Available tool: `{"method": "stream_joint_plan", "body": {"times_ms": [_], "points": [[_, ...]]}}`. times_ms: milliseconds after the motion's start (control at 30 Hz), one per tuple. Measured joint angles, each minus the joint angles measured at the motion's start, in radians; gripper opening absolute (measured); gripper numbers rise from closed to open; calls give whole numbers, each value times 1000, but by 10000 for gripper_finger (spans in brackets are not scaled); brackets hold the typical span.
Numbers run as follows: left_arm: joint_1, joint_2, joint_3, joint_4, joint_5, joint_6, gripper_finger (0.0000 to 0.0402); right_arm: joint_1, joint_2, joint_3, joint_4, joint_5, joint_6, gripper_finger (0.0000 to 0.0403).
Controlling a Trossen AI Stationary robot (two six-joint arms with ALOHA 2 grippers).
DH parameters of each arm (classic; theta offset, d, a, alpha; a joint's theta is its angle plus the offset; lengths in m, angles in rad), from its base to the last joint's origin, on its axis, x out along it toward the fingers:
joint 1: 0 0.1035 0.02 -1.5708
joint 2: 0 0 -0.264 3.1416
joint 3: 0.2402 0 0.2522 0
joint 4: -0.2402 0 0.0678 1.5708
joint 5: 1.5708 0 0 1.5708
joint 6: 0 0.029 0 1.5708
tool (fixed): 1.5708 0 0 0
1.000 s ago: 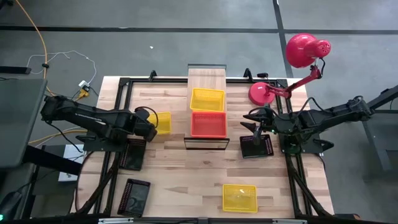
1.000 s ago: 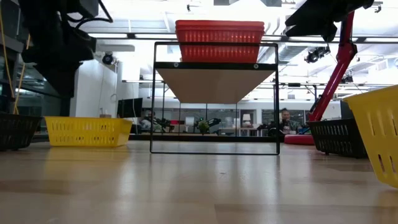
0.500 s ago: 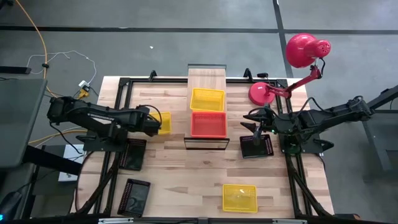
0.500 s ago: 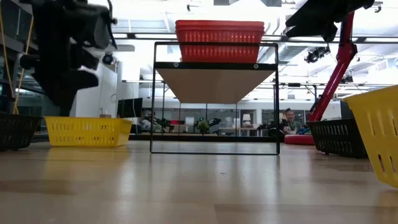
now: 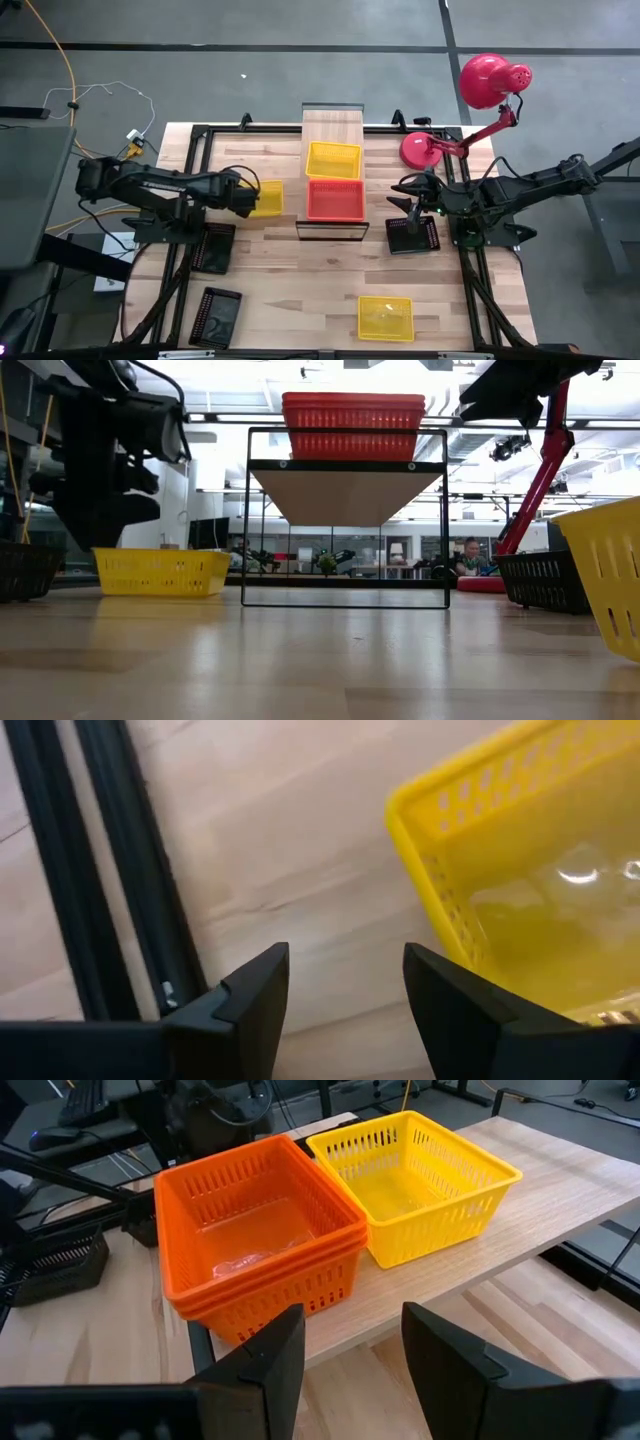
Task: Stack baskets on shelf by color
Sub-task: Stack the top yellow bin on the yellow bin on the shelf
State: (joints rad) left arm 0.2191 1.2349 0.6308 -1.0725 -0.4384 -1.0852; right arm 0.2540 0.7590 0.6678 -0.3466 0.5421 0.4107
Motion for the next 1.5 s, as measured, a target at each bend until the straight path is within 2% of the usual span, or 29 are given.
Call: {"method": "stream_joint_plan", "body": {"times_ms": [267, 567, 733, 833, 1033, 1300, 1400, 1500], "points": [[32, -94, 0, -2, -63, -17, 186, 0, 0, 0, 0, 4, 0, 156], [-26, -182, 1, 120, -69, -34, 186, 0, 0, 0, 0, 4, 0, 156], [-69, -178, -40, 132, -67, -103, 186, 0, 0, 0, 0, 3, 0, 156], [-81, -178, -86, 194, -56, -132, 186, 0, 0, 0, 0, 3, 0, 156], [-82, -178, -140, 318, -14, -100, 186, 0, 0, 0, 0, 1, 0, 156], [-82, -178, -148, 324, -62, -116, 185, 0, 0, 0, 0, 0, 0, 156], [-82, -177, -148, 322, -67, -116, 173, 0, 0, 0, 0, 0, 0, 156], [-82, -172, -148, 317, -67, -117, 145, 0, 0, 0, 0, 0, 0, 156]]}}
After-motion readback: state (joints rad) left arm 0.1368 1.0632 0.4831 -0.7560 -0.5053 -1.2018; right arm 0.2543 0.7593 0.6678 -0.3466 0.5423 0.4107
